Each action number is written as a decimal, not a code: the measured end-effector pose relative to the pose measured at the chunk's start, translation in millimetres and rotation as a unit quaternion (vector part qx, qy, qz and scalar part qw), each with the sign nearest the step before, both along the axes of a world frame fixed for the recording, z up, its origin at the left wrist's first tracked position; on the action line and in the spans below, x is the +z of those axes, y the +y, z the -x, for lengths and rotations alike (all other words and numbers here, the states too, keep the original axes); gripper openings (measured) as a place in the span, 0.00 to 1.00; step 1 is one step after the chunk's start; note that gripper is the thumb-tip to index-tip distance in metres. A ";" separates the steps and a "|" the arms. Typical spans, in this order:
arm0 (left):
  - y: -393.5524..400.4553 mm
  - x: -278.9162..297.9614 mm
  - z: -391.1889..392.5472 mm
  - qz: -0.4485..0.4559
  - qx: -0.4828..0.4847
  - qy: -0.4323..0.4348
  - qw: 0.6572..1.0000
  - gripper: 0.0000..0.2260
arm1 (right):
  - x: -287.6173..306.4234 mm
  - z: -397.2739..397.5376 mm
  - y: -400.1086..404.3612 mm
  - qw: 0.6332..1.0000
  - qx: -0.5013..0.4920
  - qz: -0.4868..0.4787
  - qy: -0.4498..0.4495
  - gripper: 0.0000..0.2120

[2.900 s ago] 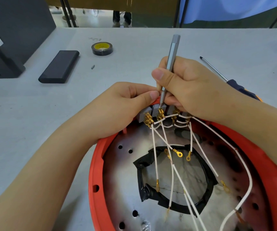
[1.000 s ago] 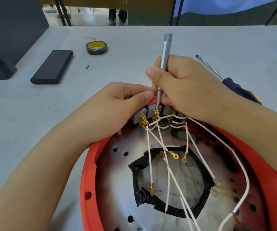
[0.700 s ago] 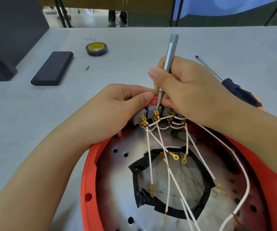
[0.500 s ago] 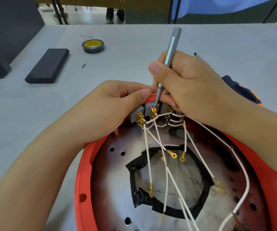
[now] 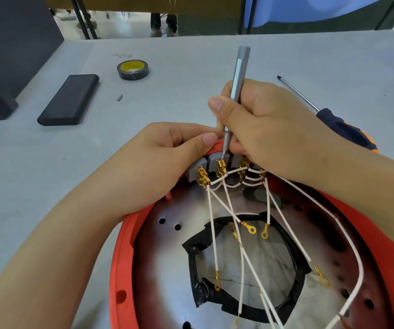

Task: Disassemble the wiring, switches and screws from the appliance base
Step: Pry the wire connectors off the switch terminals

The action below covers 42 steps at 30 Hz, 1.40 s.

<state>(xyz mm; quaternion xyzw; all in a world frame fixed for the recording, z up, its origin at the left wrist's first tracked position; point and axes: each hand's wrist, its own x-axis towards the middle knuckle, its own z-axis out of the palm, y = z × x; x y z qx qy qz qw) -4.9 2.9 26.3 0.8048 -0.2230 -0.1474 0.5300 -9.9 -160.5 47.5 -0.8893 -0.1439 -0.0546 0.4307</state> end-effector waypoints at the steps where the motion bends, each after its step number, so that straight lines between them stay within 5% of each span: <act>1: 0.6 -0.5 -0.5 0.002 -0.002 -0.004 1.000 0.10 | 0.0 -0.5 0.0 1.000 -0.001 0.001 0.000 0.15; 42: 1.3 -5.3 -0.7 0.012 -0.015 0.011 1.000 0.11 | -1.7 12.9 -3.5 0.997 0.016 -0.078 -0.010 0.13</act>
